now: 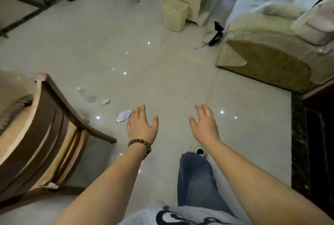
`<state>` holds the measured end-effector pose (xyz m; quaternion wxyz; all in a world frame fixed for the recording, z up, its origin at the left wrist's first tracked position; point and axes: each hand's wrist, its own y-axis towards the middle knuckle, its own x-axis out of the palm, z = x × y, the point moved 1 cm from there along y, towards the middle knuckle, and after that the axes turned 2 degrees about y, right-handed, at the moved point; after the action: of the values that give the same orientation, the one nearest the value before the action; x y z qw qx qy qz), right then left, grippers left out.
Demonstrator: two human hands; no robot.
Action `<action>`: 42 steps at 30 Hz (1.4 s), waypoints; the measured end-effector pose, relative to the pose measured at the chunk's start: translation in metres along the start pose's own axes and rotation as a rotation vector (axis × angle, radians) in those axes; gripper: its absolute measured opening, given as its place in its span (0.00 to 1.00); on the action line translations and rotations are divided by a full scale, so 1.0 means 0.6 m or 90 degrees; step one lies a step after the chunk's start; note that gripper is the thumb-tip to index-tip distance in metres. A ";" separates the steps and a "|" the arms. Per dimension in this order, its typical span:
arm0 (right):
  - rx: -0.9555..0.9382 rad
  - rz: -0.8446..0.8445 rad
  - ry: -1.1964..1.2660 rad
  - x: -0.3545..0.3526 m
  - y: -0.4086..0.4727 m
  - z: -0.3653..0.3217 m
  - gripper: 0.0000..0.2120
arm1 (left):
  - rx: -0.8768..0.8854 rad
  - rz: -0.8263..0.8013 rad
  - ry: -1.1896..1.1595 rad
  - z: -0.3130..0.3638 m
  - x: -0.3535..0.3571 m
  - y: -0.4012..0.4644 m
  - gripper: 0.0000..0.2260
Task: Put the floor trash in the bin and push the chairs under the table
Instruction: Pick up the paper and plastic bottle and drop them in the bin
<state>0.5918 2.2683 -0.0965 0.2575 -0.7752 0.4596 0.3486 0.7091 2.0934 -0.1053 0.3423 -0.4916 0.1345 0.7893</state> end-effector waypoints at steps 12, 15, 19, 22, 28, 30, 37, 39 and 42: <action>-0.187 -0.163 -0.068 -0.070 0.492 -0.013 0.23 | -0.265 0.136 -0.070 0.168 0.021 0.294 0.29; -0.239 -0.218 -0.071 -0.032 0.557 -0.053 0.23 | -0.336 0.166 -0.064 0.157 0.017 0.332 0.29; -0.302 -0.268 -0.075 0.032 0.637 -0.111 0.23 | -0.409 0.189 -0.070 0.129 0.017 0.387 0.29; -0.353 -0.307 -0.077 0.093 0.698 -0.164 0.23 | -0.459 0.217 -0.090 0.093 0.016 0.444 0.29; -0.485 -0.414 -0.116 0.237 0.823 -0.319 0.23 | -0.592 0.278 -0.134 -0.006 -0.015 0.575 0.29; -0.525 -0.455 -0.132 0.291 0.865 -0.384 0.22 | -0.650 0.291 -0.144 -0.044 -0.038 0.619 0.29; -0.633 -0.583 -0.152 0.436 0.927 -0.572 0.22 | -0.799 0.361 -0.155 -0.134 -0.114 0.711 0.29; -0.663 -0.618 -0.161 0.468 0.931 -0.606 0.22 | -0.834 0.383 -0.167 -0.147 -0.127 0.725 0.29; -0.721 -0.669 -0.193 0.516 0.940 -0.645 0.23 | -0.896 0.415 -0.181 -0.165 -0.133 0.738 0.29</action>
<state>0.3094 1.5739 -0.1400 0.0141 -0.8482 -0.2546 0.4642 0.5017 1.6836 -0.1384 -0.2844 -0.4230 -0.3043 0.8047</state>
